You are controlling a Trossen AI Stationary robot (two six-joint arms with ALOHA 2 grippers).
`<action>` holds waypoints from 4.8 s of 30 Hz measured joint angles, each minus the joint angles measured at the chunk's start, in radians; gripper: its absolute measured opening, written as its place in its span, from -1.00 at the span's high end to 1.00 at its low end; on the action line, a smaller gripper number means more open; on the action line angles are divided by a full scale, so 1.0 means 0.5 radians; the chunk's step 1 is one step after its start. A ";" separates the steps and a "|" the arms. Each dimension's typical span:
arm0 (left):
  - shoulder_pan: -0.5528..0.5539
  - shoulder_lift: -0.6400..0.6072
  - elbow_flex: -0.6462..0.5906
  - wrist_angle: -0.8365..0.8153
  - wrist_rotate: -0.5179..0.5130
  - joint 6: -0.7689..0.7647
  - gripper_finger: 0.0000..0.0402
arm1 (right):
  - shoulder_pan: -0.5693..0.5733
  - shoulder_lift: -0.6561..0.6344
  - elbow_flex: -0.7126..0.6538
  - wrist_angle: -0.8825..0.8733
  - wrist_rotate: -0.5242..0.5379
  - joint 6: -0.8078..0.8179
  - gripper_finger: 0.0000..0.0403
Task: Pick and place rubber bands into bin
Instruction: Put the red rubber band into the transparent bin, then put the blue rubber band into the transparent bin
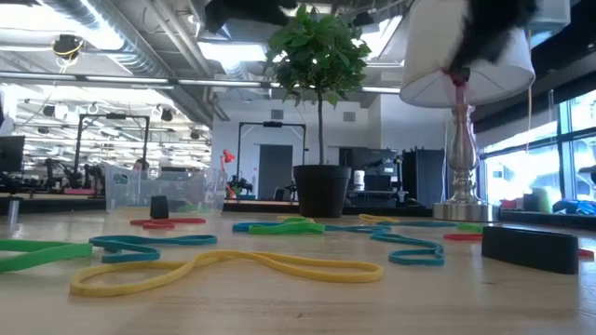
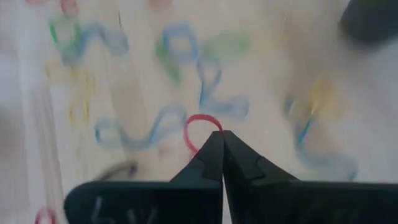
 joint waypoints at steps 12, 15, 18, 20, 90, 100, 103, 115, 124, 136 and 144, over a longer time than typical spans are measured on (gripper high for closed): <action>0.104 -0.001 0.000 0.933 0.047 0.667 -0.14 | -0.254 0.212 0.721 0.264 0.065 -0.754 1.00; 0.145 -0.001 0.000 1.008 0.102 0.760 -0.14 | -0.279 0.333 0.897 0.283 0.062 -0.889 1.00; 0.185 -0.001 0.000 1.007 0.184 0.806 -0.13 | -0.289 0.445 1.059 0.296 0.060 -0.985 1.00; 0.211 -0.001 0.000 1.007 0.245 0.807 -0.13 | -0.289 0.512 1.158 0.301 0.060 -1.040 1.00; 2.316 -0.381 -0.649 -0.647 1.166 0.901 1.00 | -0.147 0.666 0.344 0.204 0.102 0.692 0.62; 2.357 -0.373 -0.841 -0.630 1.207 0.721 0.71 | -0.153 0.666 0.344 0.219 0.203 0.684 0.62; 2.376 -0.373 -0.851 -0.649 1.206 0.716 0.58 | -0.154 0.666 0.344 0.217 0.203 0.683 0.61; 2.306 -0.467 -0.627 -0.718 1.471 0.579 0.44 | -0.155 0.649 0.344 -0.333 0.203 1.149 0.61; 2.010 -0.773 -0.605 -0.729 1.477 0.464 0.56 | -0.421 0.618 0.073 -0.602 -0.042 1.264 0.61; 1.590 -1.012 -0.605 -0.585 1.468 0.276 0.56 | -1.116 0.618 -0.403 0.018 -0.132 0.736 0.61; 1.383 -1.017 -0.605 -0.511 1.461 0.266 0.56 | -1.257 0.610 -0.706 0.474 -0.282 0.680 0.61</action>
